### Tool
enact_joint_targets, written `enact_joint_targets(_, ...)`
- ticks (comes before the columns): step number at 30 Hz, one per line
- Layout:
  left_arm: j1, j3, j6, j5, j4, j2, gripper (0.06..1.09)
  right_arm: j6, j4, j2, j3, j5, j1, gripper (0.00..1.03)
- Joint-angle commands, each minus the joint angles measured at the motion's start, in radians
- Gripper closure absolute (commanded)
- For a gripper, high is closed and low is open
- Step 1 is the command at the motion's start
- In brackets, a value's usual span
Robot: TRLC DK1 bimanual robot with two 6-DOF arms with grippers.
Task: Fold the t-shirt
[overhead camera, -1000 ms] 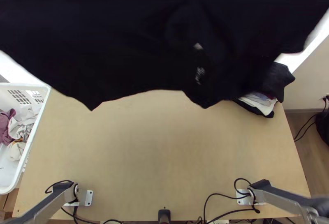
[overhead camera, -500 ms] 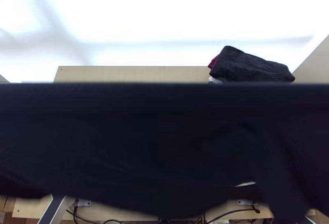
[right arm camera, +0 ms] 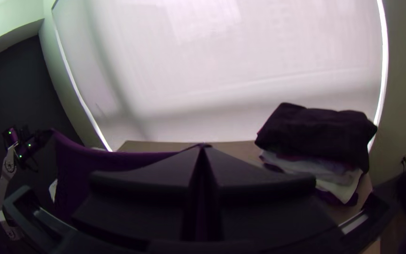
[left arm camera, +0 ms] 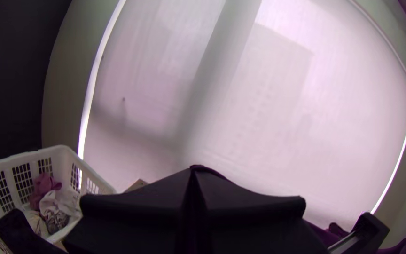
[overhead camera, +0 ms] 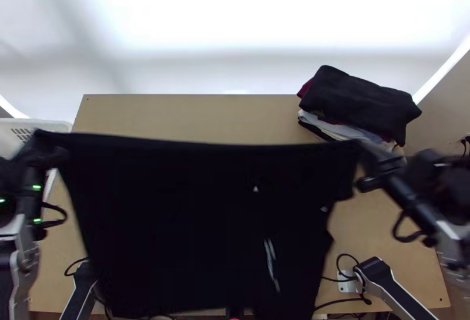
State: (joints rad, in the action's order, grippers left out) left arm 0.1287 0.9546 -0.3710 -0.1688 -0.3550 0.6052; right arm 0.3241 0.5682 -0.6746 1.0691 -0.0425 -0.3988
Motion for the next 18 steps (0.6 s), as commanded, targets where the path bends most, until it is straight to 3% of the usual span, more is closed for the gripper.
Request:
enact_joint_targets(1,-0.008,-0.099,-0.022,-0.008,0.082,-0.022,1.05,0.050,-0.106,0.026,-0.130,-0.011,0.009,1.00)
enact_joint_targets(9,-0.020,-0.194,-0.026,-0.008,0.197,0.116,1.05,0.118,-0.238,-0.143,-0.221,-0.097,0.115,1.00)
enact_joint_targets(18,-0.040,-0.137,-0.045,-0.006,0.272,0.355,1.05,0.141,-0.217,-0.487,-0.060,-0.122,0.153,1.00)
